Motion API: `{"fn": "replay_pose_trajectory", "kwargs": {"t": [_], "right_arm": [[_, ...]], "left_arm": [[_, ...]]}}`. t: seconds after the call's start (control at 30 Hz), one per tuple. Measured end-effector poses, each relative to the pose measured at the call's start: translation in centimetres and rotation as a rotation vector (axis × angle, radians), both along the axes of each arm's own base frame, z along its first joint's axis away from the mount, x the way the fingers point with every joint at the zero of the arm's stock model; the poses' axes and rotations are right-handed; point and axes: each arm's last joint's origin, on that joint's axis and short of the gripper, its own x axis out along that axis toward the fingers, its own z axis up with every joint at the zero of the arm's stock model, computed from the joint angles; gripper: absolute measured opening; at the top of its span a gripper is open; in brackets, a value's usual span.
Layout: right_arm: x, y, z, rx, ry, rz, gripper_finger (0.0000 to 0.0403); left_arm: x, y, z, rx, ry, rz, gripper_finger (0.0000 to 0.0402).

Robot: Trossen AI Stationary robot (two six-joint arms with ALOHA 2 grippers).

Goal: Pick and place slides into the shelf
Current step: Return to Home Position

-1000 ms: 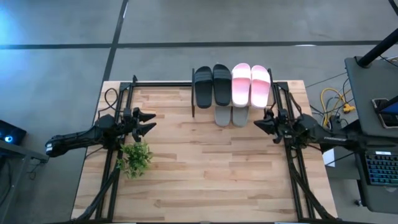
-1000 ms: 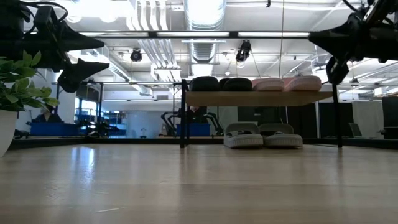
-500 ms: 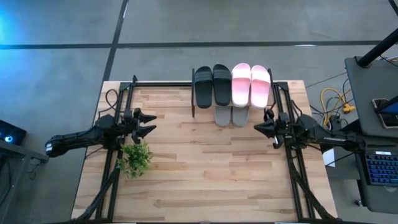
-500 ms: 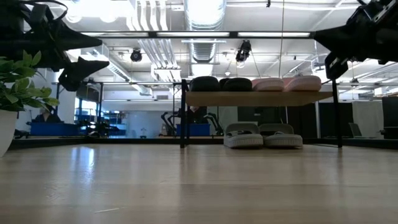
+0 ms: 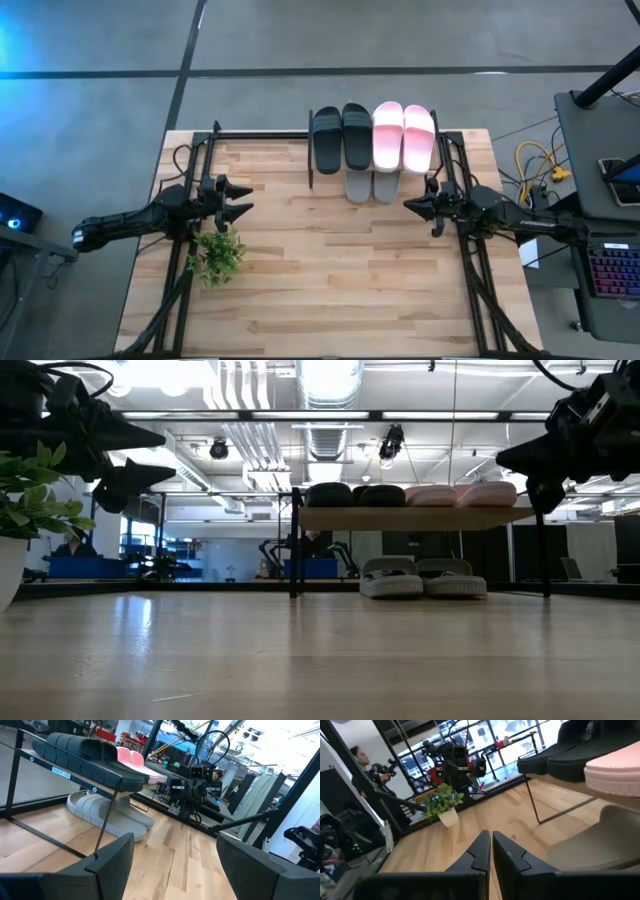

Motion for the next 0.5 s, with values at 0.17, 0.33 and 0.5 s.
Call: {"fn": "replay_pose_trajectory", "kwargs": {"t": [0.17,0.33,0.5], "right_arm": [[-0.01,-0.02,0.33,-0.122,-0.021,-0.009,0.0013],[0.00,-0.01,0.28,-0.211,-0.007,-0.004,0.0013],[0.00,-0.01,0.24,-0.358,0.012,-0.004,0.0013]], "left_arm": [[0.02,0.06,0.05,0.114,0.020,0.018,0.0270],[-0.06,0.05,0.33,0.299,0.029,0.024,0.0270],[-0.05,0.06,0.33,0.474,0.069,0.027,0.0270]]}}
